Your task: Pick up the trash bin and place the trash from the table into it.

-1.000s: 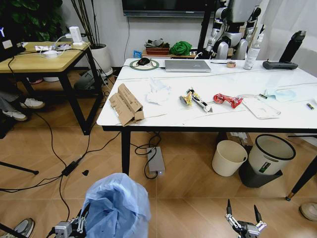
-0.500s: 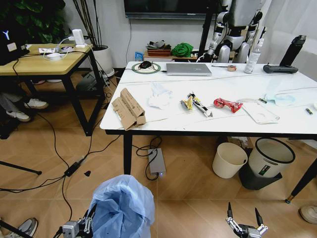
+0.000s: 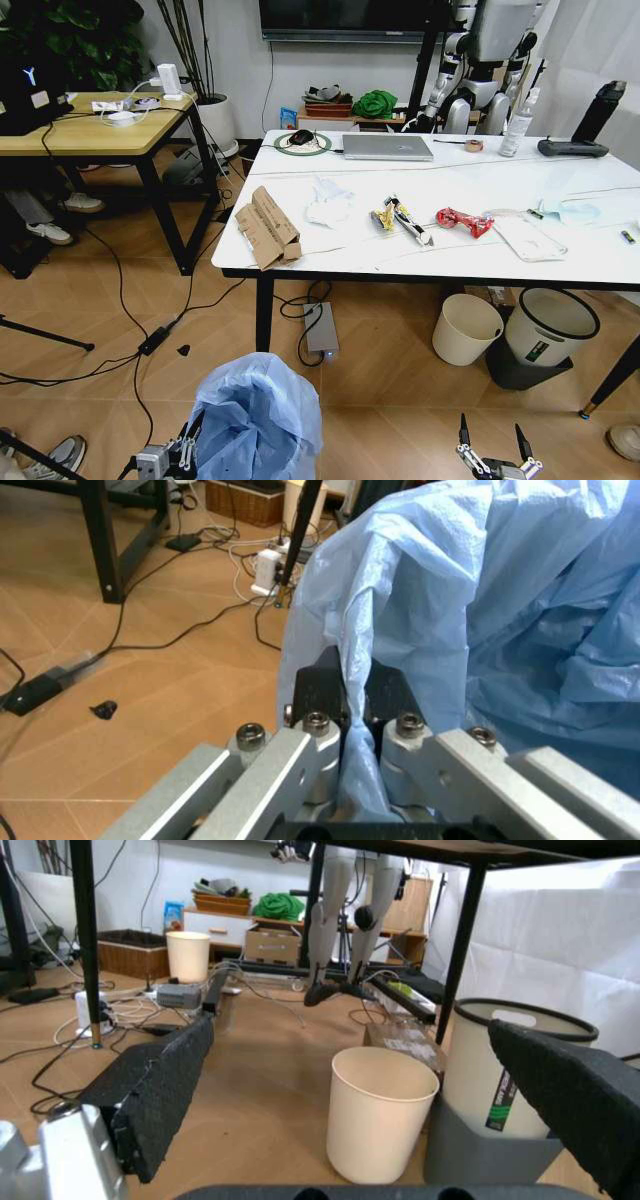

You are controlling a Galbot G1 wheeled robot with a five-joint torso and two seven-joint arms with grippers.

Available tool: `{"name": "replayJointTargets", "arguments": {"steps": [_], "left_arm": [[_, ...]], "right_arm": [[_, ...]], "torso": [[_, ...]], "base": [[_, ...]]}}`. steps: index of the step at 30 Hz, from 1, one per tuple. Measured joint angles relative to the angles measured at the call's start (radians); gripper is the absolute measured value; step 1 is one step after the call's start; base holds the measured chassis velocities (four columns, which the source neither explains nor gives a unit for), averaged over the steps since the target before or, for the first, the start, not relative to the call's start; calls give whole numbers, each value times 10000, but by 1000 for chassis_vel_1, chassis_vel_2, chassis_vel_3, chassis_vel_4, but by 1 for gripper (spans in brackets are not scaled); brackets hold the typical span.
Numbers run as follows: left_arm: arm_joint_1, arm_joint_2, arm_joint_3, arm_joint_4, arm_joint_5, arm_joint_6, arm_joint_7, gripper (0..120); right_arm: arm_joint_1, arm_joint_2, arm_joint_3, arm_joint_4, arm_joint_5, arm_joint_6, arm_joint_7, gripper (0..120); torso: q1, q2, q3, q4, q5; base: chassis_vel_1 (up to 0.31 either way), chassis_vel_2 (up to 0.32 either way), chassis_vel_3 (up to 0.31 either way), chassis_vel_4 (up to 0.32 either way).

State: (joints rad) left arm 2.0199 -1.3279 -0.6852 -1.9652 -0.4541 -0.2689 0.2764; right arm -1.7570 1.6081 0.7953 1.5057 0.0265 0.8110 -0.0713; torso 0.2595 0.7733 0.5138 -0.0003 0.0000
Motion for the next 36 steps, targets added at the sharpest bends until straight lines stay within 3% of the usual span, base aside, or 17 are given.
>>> {"name": "replayJointTargets", "arguments": {"steps": [36], "left_arm": [[-147,38,32,-144,42,163,82,0]], "right_arm": [[-63,0,28,359,16,2,-48,100]], "torso": [[683,1610,928,0,0]], "base": [[0,0,0,0]]}}
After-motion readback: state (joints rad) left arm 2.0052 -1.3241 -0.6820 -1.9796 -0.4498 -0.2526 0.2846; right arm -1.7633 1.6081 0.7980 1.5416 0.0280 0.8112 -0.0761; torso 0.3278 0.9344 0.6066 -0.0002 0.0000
